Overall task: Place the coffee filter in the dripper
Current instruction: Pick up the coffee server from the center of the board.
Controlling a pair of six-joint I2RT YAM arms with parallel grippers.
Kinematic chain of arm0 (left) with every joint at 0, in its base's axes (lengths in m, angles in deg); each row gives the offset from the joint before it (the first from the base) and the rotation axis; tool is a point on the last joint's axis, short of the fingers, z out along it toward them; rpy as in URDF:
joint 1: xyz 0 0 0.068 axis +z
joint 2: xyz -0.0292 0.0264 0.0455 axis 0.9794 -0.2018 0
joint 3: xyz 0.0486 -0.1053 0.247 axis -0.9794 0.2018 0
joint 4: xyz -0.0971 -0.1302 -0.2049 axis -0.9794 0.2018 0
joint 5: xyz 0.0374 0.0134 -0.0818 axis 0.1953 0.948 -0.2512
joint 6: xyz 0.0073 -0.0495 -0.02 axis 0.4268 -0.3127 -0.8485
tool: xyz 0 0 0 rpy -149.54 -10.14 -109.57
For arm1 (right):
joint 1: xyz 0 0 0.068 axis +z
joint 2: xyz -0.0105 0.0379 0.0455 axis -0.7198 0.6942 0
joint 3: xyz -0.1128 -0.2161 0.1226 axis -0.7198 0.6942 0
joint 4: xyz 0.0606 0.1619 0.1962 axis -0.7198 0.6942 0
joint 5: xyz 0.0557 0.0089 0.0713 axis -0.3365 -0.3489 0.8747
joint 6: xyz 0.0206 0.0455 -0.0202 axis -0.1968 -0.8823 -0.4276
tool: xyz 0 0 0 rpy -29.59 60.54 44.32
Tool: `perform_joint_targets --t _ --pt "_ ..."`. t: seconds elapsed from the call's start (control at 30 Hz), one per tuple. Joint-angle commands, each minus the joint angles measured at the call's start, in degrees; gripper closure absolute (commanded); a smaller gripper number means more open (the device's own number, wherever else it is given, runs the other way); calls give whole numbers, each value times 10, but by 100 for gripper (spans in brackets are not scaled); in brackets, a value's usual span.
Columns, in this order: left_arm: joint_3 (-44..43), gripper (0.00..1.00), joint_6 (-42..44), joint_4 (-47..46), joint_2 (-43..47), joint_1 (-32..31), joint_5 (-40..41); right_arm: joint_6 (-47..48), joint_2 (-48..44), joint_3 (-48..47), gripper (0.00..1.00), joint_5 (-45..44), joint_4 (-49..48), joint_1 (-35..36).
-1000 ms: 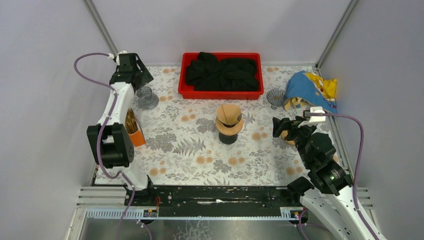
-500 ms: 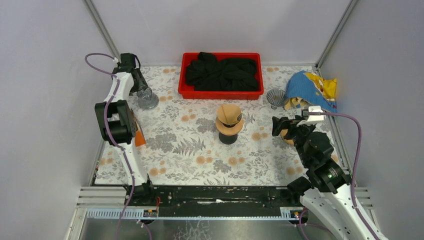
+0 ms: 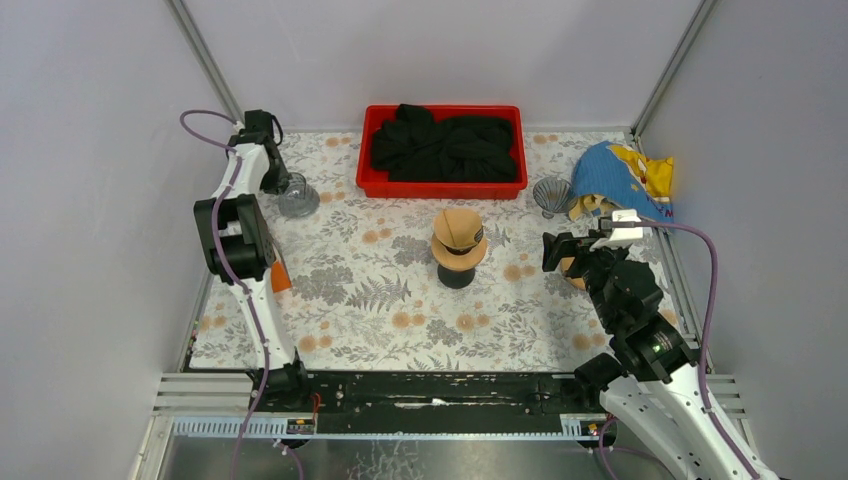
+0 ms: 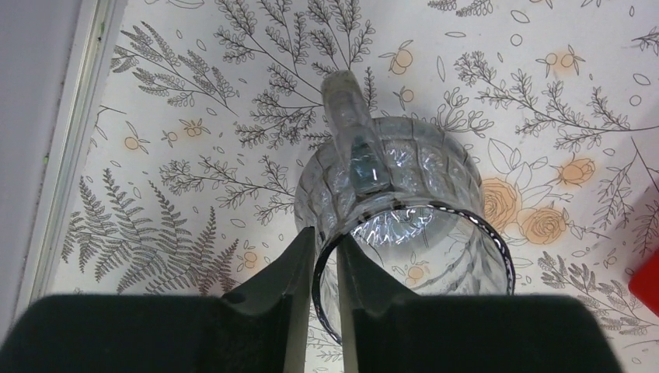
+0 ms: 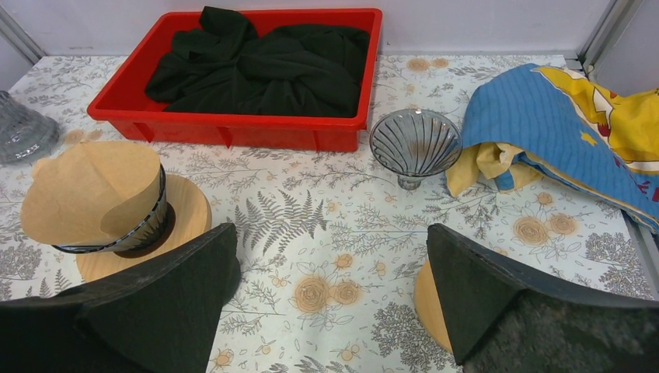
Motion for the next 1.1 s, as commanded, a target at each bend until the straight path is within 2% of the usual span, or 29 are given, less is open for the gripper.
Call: perform_joint_targets --t 0.0,0.1,0.27,0.63,0.87,1.07 --pt "-13 80 11 3 2 2 -30 8 3 0 1 -18 -32 -3" --pt "-6 87 9 3 15 -3 -37 7 1 0 1 -15 -32 -2" --pt "16 91 1 3 52 -19 -39 6 -2 -1 1 -12 -31 -2" --pt "114 96 -43 14 176 -74 -47 -2 -20 -3 1 -6 -27 -3" --pt "219 97 -69 4 266 -143 -43 -12 -28 -5 1 11 -26 -2" --pt "290 97 -95 -2 342 -226 -25 -19 -35 -6 1 18 -22 -2"
